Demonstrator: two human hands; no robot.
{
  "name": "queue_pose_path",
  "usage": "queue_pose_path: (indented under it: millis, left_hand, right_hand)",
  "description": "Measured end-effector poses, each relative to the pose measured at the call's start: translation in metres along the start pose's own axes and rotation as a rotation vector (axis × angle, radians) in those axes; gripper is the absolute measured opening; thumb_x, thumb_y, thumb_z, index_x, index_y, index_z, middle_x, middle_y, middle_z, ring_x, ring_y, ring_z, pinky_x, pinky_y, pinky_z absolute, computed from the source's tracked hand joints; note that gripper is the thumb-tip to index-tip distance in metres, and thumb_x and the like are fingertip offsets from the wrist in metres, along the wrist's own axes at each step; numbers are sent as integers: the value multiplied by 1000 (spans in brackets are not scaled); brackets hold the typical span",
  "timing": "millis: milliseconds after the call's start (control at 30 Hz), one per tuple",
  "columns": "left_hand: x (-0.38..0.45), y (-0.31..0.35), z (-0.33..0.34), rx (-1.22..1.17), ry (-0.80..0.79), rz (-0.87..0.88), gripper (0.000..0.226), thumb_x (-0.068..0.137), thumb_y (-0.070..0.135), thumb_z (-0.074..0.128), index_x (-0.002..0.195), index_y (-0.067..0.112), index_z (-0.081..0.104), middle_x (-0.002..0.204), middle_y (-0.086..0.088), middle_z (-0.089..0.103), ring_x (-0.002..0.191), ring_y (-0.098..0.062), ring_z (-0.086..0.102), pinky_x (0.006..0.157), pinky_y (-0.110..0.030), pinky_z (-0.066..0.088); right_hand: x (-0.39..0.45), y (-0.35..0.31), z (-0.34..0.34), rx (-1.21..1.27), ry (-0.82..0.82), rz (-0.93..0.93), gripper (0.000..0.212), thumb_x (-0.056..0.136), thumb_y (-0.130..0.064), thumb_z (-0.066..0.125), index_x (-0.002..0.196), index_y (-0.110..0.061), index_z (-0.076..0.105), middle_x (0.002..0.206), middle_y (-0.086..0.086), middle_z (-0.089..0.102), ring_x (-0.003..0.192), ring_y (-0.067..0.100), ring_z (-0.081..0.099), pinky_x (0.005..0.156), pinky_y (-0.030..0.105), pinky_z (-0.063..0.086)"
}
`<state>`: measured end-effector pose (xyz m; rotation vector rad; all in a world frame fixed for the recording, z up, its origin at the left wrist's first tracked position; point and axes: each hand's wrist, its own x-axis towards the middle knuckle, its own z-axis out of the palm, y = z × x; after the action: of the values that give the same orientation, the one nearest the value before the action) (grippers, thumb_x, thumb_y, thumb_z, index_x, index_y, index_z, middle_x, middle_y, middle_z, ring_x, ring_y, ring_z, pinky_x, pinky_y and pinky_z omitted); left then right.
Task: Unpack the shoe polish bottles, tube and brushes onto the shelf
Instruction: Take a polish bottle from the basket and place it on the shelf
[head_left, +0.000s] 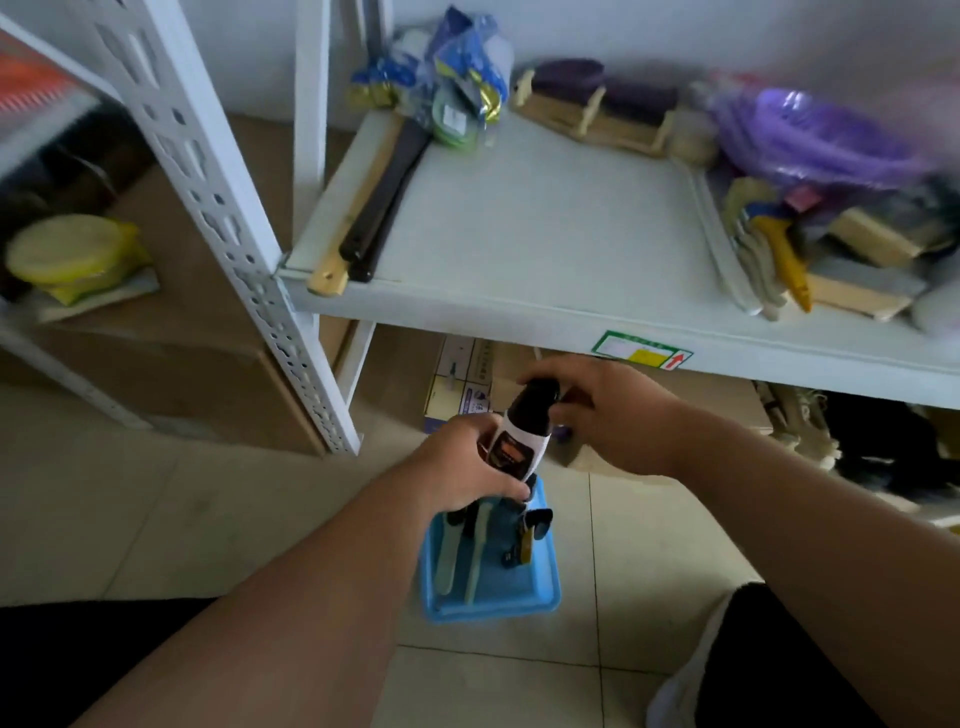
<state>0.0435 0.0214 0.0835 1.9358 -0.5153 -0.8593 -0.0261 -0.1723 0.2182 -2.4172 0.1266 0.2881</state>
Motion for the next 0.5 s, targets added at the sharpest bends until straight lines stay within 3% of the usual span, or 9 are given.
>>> queue_pose_path:
  millis: [100, 200, 267, 400, 500]
  left_hand:
    - [-8, 41, -20, -12, -17, 87, 47, 59, 49, 100, 98, 47, 73, 91, 15, 82, 80, -3, 78, 76, -37, 65]
    - [-11, 84, -45, -60, 31, 181, 40, 65, 47, 97, 99, 41, 76, 90, 4, 83, 78, -17, 81, 72, -40, 67]
    - [-7, 111, -65, -90, 47, 256, 36, 73, 40, 94, 104, 37, 77, 92, -2, 83, 81, -24, 81, 74, -42, 68]
    - [15, 146, -101, -78, 43, 293, 32, 78, 32, 86, 109, 32, 79, 97, -5, 82, 85, -29, 79, 78, -44, 66]
    - [37, 155, -125, -72, 108, 308, 24, 85, 29, 84, 107, 36, 80, 100, 1, 81, 85, -31, 79, 69, -33, 64]
  right_hand:
    - [-11, -28, -28, 108, 64, -42, 48, 97, -13, 59, 125, -52, 60, 93, -10, 72, 63, 3, 66, 56, 16, 48]
    - [-8, -47, -50, 127, 234, -113, 51, 95, -21, 65, 136, -49, 54, 111, -17, 70, 89, 2, 67, 76, 20, 51]
    - [0, -53, -57, 136, 273, -142, 54, 91, -28, 71, 138, -46, 52, 113, -21, 70, 95, -1, 67, 80, 22, 54]
    - [33, -49, -60, 164, 365, -131, 34, 88, -31, 76, 113, -49, 62, 100, -29, 72, 89, -8, 67, 70, 16, 50]
    - [72, -42, -66, 262, 470, -121, 30, 86, -23, 77, 102, -46, 65, 97, -24, 75, 87, -2, 71, 76, 28, 56]
